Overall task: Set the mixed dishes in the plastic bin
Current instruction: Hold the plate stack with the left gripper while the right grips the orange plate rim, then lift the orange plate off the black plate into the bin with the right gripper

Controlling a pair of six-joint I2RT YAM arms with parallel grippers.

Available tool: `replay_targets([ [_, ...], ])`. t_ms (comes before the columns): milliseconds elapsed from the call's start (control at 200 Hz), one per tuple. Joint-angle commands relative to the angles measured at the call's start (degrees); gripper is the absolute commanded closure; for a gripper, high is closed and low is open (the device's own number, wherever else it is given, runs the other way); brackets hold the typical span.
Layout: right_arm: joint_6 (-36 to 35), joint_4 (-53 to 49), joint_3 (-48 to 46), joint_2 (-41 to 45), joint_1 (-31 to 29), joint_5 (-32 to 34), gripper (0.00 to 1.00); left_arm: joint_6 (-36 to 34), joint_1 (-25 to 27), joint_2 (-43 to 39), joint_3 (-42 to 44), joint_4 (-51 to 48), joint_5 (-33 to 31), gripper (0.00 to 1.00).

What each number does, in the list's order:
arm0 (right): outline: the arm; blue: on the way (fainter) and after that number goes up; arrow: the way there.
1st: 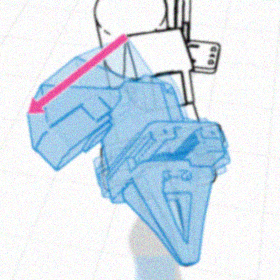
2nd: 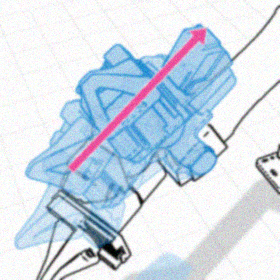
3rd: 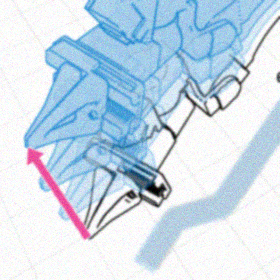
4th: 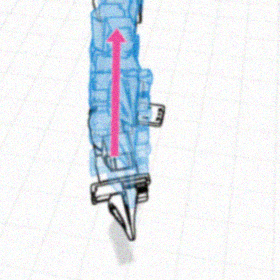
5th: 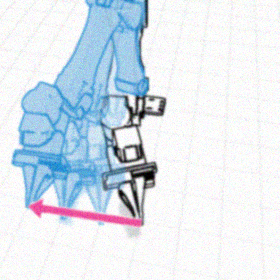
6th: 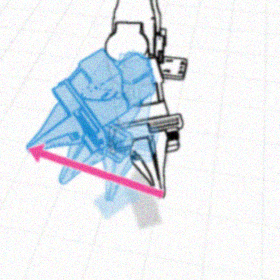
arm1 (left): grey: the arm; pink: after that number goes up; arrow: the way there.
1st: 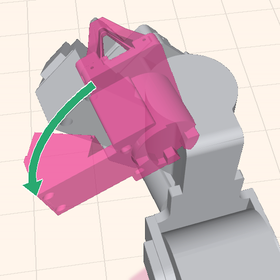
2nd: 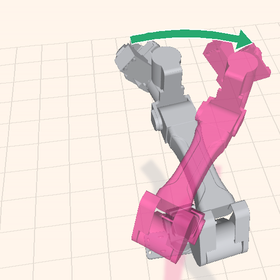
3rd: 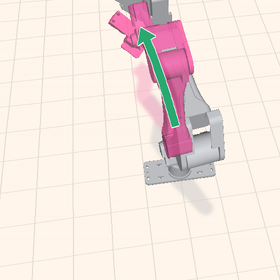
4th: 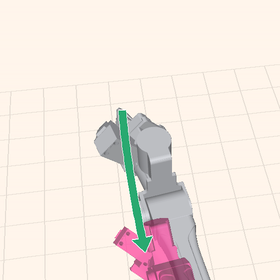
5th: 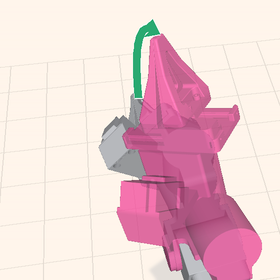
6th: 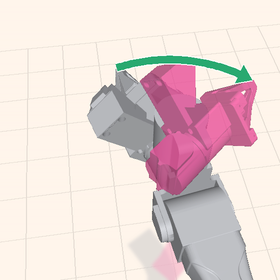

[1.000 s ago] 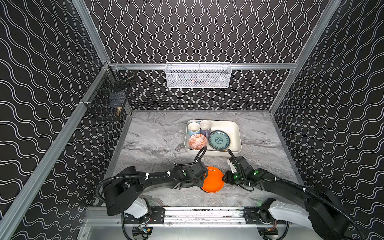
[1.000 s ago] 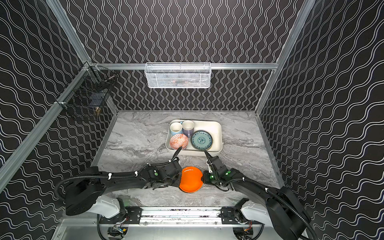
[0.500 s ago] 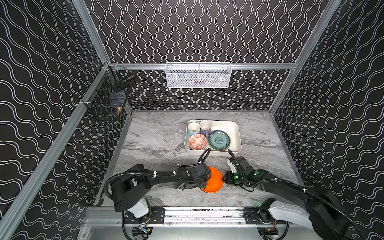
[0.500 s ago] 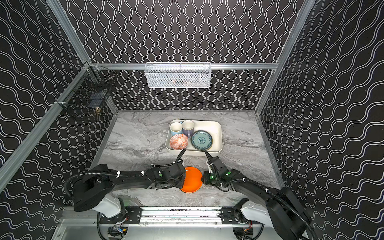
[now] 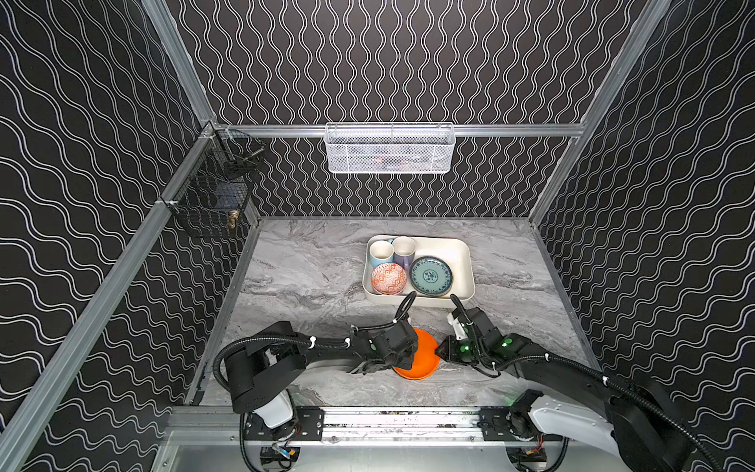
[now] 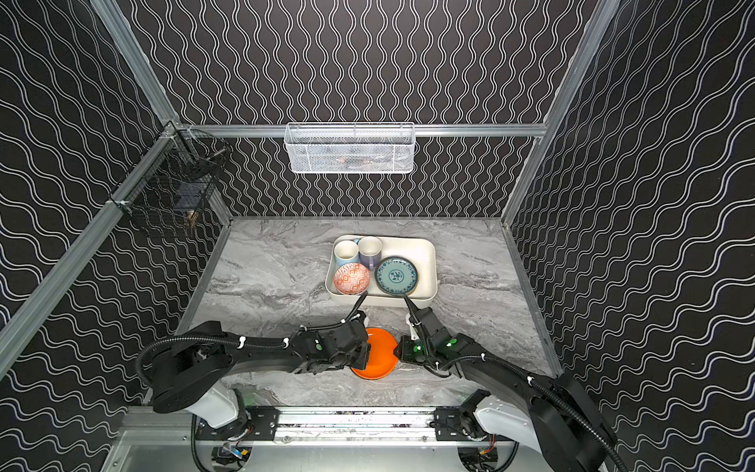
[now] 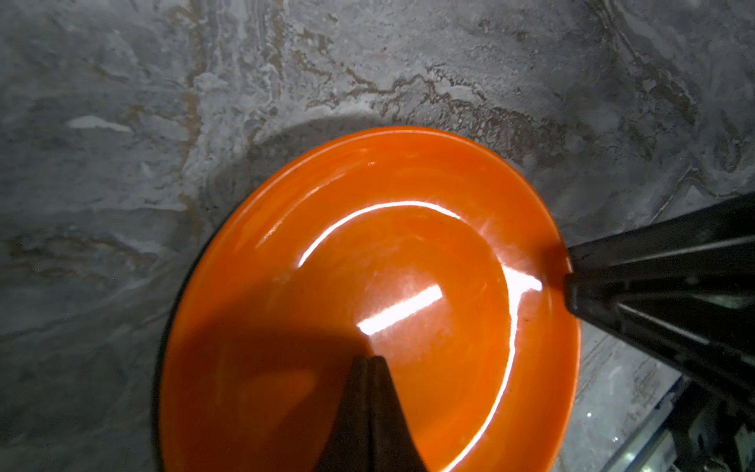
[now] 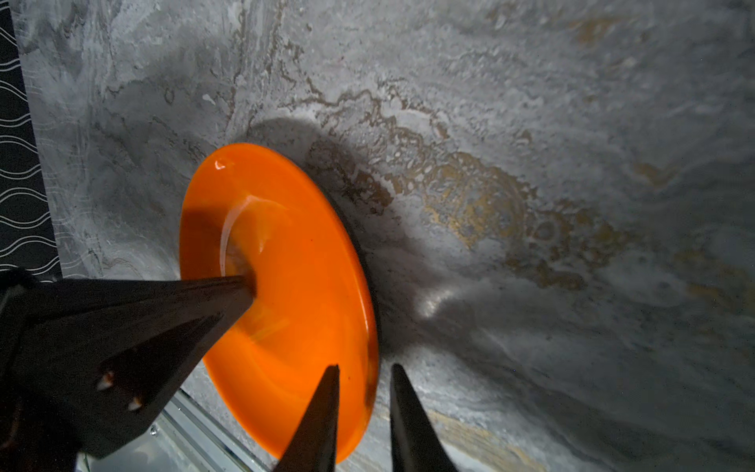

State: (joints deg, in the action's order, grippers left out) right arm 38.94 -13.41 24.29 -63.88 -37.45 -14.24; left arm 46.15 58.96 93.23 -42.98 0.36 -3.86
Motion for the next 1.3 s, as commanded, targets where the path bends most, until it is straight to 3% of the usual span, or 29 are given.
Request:
replay_targets([
  [0,0.8,1.0,-0.5,-0.7,0.0,-0.4,0.78,0.3,0.3,0.7,0.9,-4.1,1.7,0.95],
  [80,1.0,1.1,-0.7,-1.0,-0.1,-0.4,0.84,0.3,0.4,0.5,1.1,-4.0,1.6,0.95],
  [270,1.3,2.2,-1.1,-1.4,0.0,-1.4,0.84,0.4,0.5,0.4,1.7,-3.1,1.8,0.95],
  [405,1.4,1.8,-1.1,-1.5,-0.1,-0.8,1.0,0.6,0.6,0.4,1.6,-3.3,1.9,0.94],
  [541,1.2,0.1,-0.8,0.3,-0.1,0.0,1.0,0.4,0.6,-1.8,0.9,-6.0,0.1,0.9],
  [676,0.7,-2.3,0.3,2.5,0.0,0.6,1.0,-0.1,0.6,-5.6,-0.4,-11.5,-3.6,0.75],
  [806,0.4,-3.8,1.7,4.0,0.1,0.3,1.0,-0.6,0.6,-11.0,-1.5,-17.3,-8.0,0.2],
  [871,0.3,-3.9,2.4,4.5,0.1,-0.4,1.0,-0.7,0.5,-14.0,-2.2,-20.4,-10.2,0.02],
  [1041,0.4,-3.9,4.3,5.3,0.4,-2.3,1.0,-0.9,-0.3,-21.5,-3.2,-27.2,-15.2,0.01],
  [1296,-0.7,-8.3,8.9,6.7,0.9,-0.3,1.0,-1.5,-4.6,-31.3,-2.3,-33.3,-16.7,0.01],
])
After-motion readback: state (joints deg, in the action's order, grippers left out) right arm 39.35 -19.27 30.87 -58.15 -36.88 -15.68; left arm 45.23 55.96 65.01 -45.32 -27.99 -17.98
